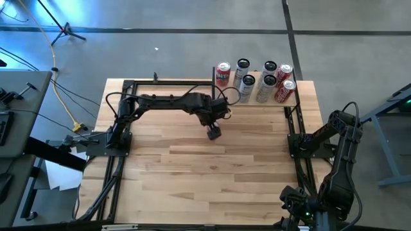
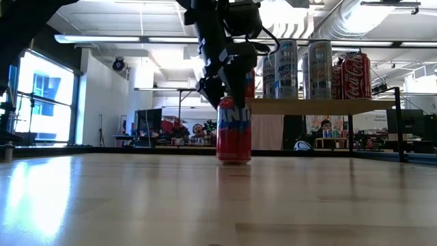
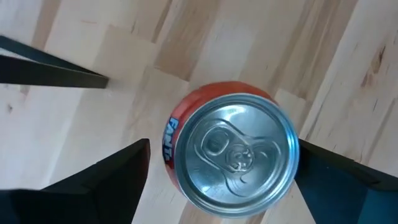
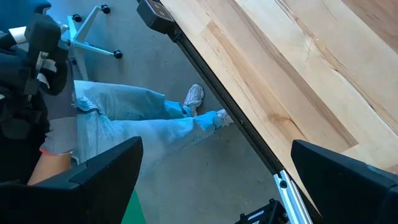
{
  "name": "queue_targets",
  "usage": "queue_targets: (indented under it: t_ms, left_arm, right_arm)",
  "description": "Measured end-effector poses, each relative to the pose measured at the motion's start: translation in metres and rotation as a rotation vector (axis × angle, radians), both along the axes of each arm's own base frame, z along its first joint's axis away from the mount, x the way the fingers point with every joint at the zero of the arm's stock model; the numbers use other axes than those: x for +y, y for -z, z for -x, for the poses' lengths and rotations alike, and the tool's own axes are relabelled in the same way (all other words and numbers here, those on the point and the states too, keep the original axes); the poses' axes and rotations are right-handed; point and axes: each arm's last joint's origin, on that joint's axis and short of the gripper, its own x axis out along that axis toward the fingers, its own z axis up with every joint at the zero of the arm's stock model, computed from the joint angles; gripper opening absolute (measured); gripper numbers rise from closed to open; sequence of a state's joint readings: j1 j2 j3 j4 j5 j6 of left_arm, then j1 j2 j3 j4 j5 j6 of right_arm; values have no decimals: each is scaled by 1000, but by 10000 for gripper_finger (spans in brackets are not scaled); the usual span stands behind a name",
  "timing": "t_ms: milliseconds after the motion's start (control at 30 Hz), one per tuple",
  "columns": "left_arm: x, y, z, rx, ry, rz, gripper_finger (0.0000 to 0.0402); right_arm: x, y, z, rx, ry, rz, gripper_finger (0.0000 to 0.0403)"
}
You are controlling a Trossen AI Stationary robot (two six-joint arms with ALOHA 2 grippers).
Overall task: Place canned beverage on shelf
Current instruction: Put the orange soda can on the shelf aligned with the other orange soda can
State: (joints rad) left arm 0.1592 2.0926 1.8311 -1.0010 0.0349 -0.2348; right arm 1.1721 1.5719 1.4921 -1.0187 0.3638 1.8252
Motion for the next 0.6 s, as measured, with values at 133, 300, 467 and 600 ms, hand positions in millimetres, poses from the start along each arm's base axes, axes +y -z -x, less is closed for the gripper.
queue_targets:
  t_ms: [133,300,467,600]
  left_arm:
    - [-2,-13,-3,-32,7,-7,351]
    - [-9,-54,12,8,0,57,351]
    - [-29,-101,58,141,11,74,351]
    - [-53,-140,107,106,21,-54,351]
  right_arm:
    - [0,0,0,0,0,0,399]
    - [0,0,0,0,0,0,399]
    - [0,0,0,0,0,0,399]
    - [0,0,0,0,0,0,399]
